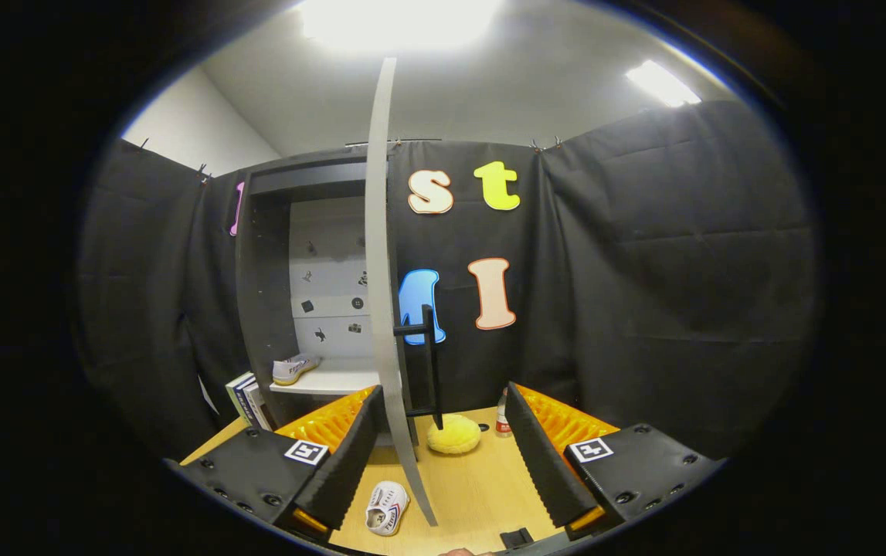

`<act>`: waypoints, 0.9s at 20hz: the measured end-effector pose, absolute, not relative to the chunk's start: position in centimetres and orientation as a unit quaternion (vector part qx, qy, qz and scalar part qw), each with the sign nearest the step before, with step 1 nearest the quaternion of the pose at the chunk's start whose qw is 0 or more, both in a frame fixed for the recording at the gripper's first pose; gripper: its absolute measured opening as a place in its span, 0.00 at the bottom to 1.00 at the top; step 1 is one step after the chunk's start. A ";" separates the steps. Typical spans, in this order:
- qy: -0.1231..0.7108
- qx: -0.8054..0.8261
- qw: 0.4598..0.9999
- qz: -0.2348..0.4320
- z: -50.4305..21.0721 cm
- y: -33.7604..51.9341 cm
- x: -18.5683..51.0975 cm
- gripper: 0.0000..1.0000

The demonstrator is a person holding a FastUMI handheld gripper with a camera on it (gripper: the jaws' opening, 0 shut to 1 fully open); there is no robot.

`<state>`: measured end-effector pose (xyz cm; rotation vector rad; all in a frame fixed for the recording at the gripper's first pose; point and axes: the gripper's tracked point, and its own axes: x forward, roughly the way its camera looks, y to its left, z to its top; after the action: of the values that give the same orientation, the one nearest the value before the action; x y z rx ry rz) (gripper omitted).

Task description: Open the shoe cabinet door, grab the shoes and put them into the shoe cabinet, then close the shoe cabinet door.

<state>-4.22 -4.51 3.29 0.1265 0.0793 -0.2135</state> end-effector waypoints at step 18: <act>0.184 0.063 0.981 0.008 -10.6 13.4 2.2 0.98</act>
<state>2.15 13.42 -10.56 0.1270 0.3706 0.0163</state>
